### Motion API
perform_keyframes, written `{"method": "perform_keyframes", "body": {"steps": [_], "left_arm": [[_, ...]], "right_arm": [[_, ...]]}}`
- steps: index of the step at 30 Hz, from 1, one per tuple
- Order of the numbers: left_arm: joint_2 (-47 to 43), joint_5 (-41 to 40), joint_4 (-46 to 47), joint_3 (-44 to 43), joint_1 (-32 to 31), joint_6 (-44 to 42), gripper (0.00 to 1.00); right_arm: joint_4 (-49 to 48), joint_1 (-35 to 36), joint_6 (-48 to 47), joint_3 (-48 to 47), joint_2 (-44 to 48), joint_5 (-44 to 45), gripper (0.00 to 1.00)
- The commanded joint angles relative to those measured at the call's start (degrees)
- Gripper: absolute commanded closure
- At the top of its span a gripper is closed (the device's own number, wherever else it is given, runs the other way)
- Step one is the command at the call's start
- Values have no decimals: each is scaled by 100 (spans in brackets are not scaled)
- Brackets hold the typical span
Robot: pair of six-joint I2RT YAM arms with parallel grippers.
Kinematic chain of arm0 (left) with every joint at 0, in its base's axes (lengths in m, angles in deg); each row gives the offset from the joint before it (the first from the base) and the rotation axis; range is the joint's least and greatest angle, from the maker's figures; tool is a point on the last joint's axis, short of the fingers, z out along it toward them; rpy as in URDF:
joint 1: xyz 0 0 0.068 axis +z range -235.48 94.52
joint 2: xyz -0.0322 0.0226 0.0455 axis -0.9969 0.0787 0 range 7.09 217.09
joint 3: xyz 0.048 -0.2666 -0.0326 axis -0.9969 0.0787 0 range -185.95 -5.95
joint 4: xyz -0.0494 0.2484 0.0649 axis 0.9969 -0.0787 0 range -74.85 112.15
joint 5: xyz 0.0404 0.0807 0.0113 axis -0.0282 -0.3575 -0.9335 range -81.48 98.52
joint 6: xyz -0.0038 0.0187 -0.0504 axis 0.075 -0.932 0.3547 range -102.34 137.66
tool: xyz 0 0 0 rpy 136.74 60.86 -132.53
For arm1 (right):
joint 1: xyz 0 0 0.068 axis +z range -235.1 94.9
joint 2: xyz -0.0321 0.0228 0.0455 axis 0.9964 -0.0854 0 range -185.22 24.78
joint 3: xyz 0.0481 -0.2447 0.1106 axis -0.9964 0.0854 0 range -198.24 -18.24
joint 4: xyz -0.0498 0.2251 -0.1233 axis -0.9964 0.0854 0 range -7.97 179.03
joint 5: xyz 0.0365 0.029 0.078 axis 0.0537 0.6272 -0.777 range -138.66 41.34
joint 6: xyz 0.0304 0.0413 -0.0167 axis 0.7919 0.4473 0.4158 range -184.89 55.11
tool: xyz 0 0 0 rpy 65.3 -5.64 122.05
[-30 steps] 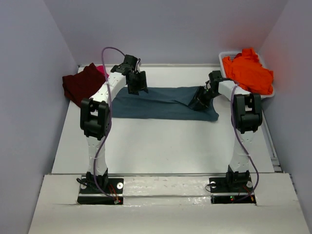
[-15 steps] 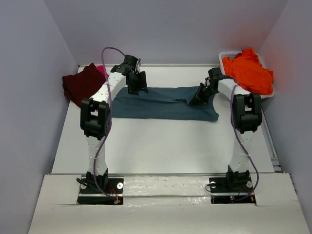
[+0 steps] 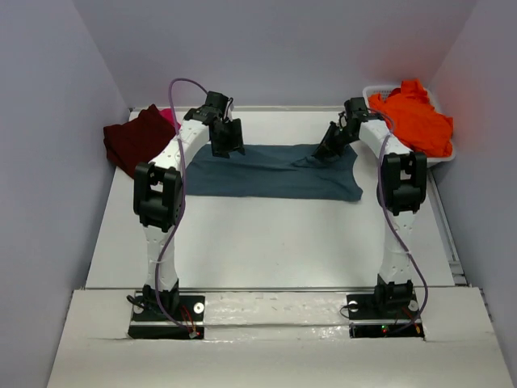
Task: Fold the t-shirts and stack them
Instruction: Fold the tshirt
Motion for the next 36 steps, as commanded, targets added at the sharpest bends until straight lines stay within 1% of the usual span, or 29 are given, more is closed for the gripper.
{"method": "perform_keyframes", "body": {"steps": [1, 5, 8, 22, 36], "left_arm": [[-105, -91, -107, 21, -43, -131, 35], [-113, -118, -160, -5, -43, -140, 35], [-96, -135, -195, -40, -43, -140, 35], [97, -170, -476, -418, -43, -166, 35], [141, -284, -679, -594, -43, -96, 35]], "right_arm": [[276, 37, -64, -1060, -447, -178, 87], [504, 37, -108, -1799, -886, -283, 87], [470, 37, -64, -2064, -1106, -423, 87], [-365, 37, -117, -2346, -1467, -1153, 87], [-998, 37, -125, -3023, -1880, -1610, 87]]}}
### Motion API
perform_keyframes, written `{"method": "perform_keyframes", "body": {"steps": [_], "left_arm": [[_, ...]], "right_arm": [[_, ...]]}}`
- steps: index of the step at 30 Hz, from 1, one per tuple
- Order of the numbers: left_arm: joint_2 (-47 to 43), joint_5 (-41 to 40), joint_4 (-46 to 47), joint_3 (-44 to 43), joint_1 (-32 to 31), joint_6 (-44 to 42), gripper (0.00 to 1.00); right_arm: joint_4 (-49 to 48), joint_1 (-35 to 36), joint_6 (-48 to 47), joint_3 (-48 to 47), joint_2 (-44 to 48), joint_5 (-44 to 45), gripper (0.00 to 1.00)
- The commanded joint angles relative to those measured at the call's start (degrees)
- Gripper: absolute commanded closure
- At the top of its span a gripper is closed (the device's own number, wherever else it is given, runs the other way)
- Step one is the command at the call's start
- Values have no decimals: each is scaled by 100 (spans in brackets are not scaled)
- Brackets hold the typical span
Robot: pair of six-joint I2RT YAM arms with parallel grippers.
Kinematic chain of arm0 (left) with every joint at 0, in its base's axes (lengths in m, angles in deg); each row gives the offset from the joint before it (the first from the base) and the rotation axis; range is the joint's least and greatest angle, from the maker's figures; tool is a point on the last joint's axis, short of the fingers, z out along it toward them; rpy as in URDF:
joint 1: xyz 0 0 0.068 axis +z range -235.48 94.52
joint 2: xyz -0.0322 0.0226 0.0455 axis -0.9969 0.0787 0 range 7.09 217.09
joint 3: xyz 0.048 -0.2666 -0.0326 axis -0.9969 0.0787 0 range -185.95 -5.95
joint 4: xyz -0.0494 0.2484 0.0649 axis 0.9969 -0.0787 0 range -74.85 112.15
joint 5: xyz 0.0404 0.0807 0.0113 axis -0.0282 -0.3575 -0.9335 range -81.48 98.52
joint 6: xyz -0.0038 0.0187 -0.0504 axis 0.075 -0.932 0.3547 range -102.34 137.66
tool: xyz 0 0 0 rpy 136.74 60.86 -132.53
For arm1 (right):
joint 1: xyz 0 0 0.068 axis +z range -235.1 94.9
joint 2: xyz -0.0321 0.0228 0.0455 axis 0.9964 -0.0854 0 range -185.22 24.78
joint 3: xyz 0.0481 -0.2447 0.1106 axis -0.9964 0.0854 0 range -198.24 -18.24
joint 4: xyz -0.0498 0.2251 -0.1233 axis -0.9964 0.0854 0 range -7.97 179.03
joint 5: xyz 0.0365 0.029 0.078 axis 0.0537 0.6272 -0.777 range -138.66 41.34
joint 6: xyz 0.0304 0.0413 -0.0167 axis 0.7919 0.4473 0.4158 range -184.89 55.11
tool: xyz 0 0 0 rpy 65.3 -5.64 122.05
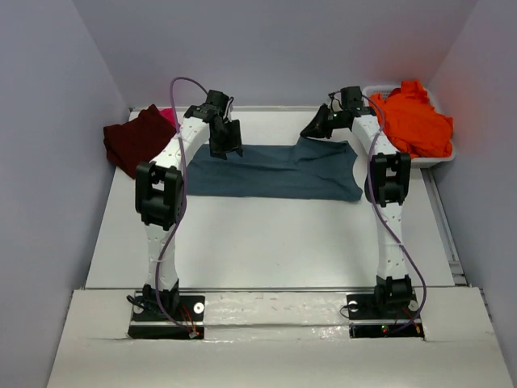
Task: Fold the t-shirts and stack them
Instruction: Fold the tshirt
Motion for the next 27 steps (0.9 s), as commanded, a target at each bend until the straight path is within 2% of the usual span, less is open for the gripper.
{"method": "perform_keyframes", "body": {"steps": [1, 12, 17, 21, 22, 25, 27], "left_arm": [[-9, -99, -169, -242, -43, -13, 35], [-106, -204, -196, -102, -43, 75, 36], [-159, -178, -126, 21, -96, 101, 36], [-159, -99, -20, 100, -96, 119, 36], [-141, -81, 24, 100, -96, 145, 36], [-106, -2, 42, 83, -96, 154, 36], [-89, 7, 42, 48, -96, 154, 36]], "right_arm": [[-530, 37, -97, -409, -112, -369, 87], [-812, 151, -264, -471, -358, -765, 86], [-409, 204, -422, -252, -44, -300, 86], [-144, 204, -528, 310, 458, 263, 78], [-100, 204, -528, 442, 511, 429, 71], [301, 204, -589, 103, 381, 632, 62], [523, 204, -624, -118, 240, 685, 60]]}}
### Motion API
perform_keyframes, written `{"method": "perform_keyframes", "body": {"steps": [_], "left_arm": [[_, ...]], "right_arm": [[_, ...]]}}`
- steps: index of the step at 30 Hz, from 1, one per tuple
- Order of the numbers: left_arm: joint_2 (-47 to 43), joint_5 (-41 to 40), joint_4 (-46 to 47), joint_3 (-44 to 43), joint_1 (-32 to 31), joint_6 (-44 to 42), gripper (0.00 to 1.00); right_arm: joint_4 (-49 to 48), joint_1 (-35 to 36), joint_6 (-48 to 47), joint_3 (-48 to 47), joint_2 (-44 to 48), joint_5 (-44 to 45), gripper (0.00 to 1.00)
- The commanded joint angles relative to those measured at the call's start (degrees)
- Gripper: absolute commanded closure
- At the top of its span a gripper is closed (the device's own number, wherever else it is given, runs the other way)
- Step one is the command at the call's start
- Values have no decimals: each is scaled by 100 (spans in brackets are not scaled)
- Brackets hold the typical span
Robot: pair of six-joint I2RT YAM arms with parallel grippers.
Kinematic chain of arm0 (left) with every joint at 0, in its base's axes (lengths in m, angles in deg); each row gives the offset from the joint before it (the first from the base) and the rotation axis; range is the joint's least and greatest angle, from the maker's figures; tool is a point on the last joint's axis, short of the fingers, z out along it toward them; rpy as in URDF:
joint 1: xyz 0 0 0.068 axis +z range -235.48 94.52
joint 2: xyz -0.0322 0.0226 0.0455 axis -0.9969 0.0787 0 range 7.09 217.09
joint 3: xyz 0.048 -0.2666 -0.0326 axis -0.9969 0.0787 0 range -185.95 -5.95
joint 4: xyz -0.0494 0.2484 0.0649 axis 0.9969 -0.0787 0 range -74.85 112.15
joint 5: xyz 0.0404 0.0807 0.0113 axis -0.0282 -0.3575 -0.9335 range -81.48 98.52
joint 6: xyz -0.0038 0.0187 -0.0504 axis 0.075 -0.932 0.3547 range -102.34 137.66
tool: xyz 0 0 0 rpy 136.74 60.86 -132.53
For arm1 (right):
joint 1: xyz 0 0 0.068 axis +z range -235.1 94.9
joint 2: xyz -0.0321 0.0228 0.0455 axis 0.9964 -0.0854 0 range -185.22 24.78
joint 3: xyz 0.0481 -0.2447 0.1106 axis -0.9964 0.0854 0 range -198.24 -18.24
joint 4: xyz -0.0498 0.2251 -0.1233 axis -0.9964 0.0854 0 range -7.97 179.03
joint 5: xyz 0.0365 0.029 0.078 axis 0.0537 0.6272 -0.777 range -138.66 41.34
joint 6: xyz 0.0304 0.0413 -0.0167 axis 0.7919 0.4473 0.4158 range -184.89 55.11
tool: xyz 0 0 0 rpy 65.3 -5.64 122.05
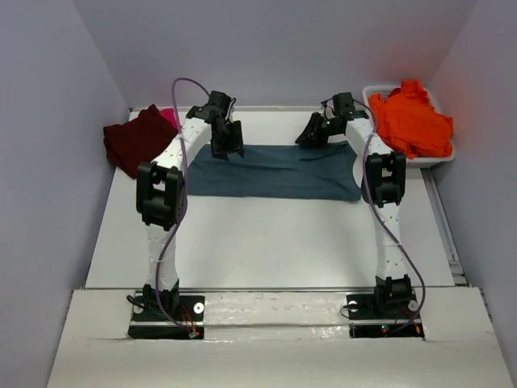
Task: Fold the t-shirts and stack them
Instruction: Fold the tshirt
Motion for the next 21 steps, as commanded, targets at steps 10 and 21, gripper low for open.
{"method": "perform_keyframes", "body": {"steps": [10, 21], "left_arm": [[-240, 46, 123, 254, -31, -15, 36], [-152, 63, 70, 131, -31, -59, 36]], "right_arm": [[349, 27, -95, -89, 545, 1209, 53], [-63, 27, -280, -63, 632, 1720, 52]]}}
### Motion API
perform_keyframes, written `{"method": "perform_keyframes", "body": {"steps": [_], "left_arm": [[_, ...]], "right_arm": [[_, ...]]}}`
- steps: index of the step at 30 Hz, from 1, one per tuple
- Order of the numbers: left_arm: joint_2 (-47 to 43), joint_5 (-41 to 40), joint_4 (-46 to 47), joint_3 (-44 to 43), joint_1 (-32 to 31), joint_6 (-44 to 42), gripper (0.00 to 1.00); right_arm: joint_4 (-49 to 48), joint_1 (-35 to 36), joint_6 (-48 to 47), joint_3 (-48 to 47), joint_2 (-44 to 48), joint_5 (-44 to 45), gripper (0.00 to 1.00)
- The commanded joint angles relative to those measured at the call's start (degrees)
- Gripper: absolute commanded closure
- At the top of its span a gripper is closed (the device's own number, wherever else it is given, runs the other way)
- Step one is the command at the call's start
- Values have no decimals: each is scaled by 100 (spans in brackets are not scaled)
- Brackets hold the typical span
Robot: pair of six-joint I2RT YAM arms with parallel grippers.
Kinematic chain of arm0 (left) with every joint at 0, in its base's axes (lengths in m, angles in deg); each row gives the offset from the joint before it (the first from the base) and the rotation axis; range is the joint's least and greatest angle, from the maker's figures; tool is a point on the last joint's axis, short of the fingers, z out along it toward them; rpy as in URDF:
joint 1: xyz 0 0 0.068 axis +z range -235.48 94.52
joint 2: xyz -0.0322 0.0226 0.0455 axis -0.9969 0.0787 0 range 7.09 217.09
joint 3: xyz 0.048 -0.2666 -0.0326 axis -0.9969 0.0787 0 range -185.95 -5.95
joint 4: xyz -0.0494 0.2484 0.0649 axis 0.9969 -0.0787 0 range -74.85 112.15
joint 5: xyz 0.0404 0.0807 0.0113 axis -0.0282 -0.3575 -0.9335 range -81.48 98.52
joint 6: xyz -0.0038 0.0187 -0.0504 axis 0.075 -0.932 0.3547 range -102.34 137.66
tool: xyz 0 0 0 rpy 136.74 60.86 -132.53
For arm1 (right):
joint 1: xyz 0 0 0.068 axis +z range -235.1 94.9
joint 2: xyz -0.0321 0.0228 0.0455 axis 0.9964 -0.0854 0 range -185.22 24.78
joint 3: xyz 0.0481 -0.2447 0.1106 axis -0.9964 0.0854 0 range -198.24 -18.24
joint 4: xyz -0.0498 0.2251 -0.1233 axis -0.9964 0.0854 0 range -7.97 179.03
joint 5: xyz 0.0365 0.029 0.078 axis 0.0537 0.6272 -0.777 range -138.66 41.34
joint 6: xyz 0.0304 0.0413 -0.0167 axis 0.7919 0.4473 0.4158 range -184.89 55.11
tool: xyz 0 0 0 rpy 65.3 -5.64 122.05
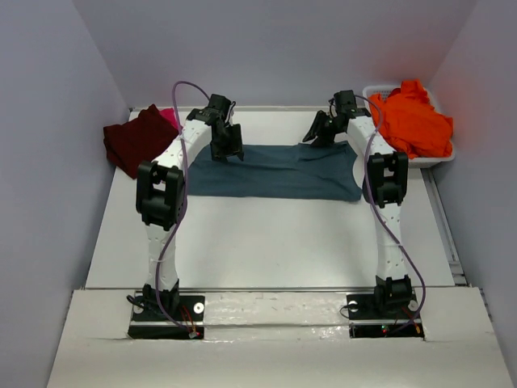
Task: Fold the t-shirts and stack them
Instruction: Fold the tshirt
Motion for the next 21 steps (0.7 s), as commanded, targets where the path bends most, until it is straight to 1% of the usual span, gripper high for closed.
{"method": "perform_keyframes", "body": {"steps": [1, 3, 6, 16, 21], "left_arm": [[-152, 28, -59, -107, -33, -74, 36], [-135, 28, -68, -133, -33, -83, 36], [-100, 11, -103, -177, -33, -100, 36], [6, 28, -156, -318, -33, -109, 36], [24, 20, -165, -344, -33, -118, 36]], "right_arm": [[-438, 27, -157, -12, 480, 236, 51], [-342, 27, -184, -291, 366, 218, 51], [-245, 27, -210, -460, 225, 139, 51], [-307, 27, -69, -487, -162, -493, 51], [-386, 27, -69, -355, -197, -573, 51]]}}
